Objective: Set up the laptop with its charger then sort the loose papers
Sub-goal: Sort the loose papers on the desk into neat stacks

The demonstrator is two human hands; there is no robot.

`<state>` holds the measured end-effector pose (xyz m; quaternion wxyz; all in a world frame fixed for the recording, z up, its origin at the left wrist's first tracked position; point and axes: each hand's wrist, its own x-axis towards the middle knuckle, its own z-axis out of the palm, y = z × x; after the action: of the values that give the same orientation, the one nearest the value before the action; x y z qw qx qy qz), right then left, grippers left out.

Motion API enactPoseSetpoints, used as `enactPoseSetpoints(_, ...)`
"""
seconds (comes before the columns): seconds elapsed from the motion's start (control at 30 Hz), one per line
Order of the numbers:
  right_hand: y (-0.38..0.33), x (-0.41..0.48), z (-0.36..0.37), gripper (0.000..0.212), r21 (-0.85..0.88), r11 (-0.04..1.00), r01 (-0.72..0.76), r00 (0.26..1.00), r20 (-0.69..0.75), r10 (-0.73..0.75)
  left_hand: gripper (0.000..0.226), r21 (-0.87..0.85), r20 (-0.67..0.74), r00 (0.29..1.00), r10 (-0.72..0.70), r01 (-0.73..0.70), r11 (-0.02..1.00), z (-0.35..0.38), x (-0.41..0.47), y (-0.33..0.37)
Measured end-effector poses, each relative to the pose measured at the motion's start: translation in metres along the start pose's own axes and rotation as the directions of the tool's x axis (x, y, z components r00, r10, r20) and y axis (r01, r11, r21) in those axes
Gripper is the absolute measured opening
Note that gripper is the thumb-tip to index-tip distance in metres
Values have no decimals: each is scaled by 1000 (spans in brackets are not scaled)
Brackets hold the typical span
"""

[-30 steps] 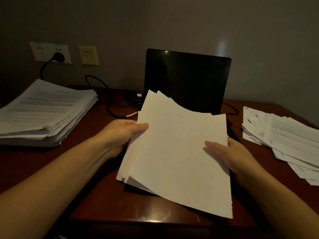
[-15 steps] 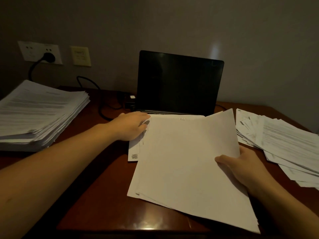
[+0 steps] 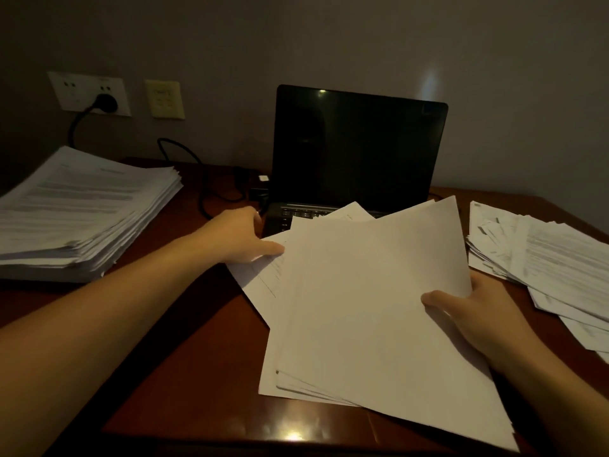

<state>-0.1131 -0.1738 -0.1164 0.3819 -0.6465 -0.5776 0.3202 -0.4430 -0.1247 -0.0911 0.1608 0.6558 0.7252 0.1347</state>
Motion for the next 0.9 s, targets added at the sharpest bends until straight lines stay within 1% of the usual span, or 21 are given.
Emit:
enactPoseSetpoints(0.07, 1, -1, 0, 26, -6, 1000, 16, 1000, -3, -16, 41, -12, 38, 999, -12, 12, 1000, -8, 1, 1)
enactPoseSetpoints(0.1, 1, -1, 1, 26, -7, 1000, 22, 1000, -2, -22, 30, -5, 112, 994, -18, 19, 1000, -16, 1, 2)
enactPoseSetpoints(0.13, 1, -1, 1, 26, -10, 1000, 27, 1000, 1, -27, 23, 6, 232, 972, -26, 25, 1000, -24, -1, 1)
enactPoseSetpoints(0.2, 2, -2, 2, 26, -25, 999, 34, 999, 14, -33, 20, -33, 485, 873, -47, 72, 997, -39, -7, 0)
enactPoseSetpoints(0.23, 2, -2, 2, 27, -32, 999, 34, 999, 20, -34, 24, -96, 550, 834, -43, 115, 989, -43, -9, 0)
enactPoseSetpoints(0.27, 1, -3, 2, 28, -35, 999, 33, 999, 24, -33, 27, -177, 562, 826, -37, 164, 970, -43, -9, 0)
enactPoseSetpoints(0.33, 0, -4, 2, 29, -31, 999, 26, 999, 29, -25, 30, -312, 524, 852, -17, 210, 927, -36, -11, 4)
enactPoseSetpoints(0.4, -1, -4, 1, 28, -18, 1000, 13, 1000, 25, -13, 33, -380, 502, 864, 32, 187, 906, -29, -15, 7)
enactPoseSetpoints(0.43, -1, -4, 1, 27, -9, 1000, 6, 1000, 21, -6, 34, -441, 490, 869, 67, 182, 879, -27, -18, 7)
enactPoseSetpoints(0.47, -1, -4, 0, 26, 2, 1000, -4, 1000, 18, 4, 33, -539, 460, 883, 93, 195, 820, -27, -21, 5)
enactPoseSetpoints(0.5, -1, -4, 0, 26, 13, 1000, -10, 1000, 14, 10, 32, -663, 406, 908, 103, 215, 717, -28, -25, 2)
enactPoseSetpoints(0.53, -2, -5, 0, 27, 21, 1000, -16, 1000, 8, 16, 32, -787, 348, 932, 99, 234, 571, -29, -30, 0)
enactPoseSetpoints(0.57, -3, -5, 0, 27, 31, 999, -21, 1000, 7, 21, 32, -887, 314, 944, 98, 254, 386, -31, -33, -4)
enactPoseSetpoints(0.6, -5, -5, 1, 27, 45, 999, -23, 1000, 8, 23, 32, -941, 305, 945, 113, 282, 187, -33, -39, -5)
enactPoseSetpoints(0.63, -8, -5, 2, 27, 66, 998, -20, 1000, 11, 20, 33, -954, 300, 944, 135, 301, 13, -35, -44, -4)
enactPoseSetpoints(0.67, -12, -6, 4, 26, 87, 996, -20, 1000, 18, 19, 36, -949, 276, 949, 150, 294, -115, -36, -49, -2)
enactPoseSetpoints(0.7, -15, -5, 6, 25, 103, 994, -21, 999, 30, 18, 39, -946, 234, 960, 156, 262, -190, -38, -52, 1)
enactPoseSetpoints(0.8, -25, -2, 11, 27, 124, 992, -25, 998, 67, 17, 42, -945, 86, 985, 153, 129, -299, -45, -59, 14)
enactPoseSetpoints(0.9, -33, 0, 16, 24, 163, 986, -42, 993, 120, 22, 48, -903, -16, 976, 218, 80, -421, -57, -61, 24)
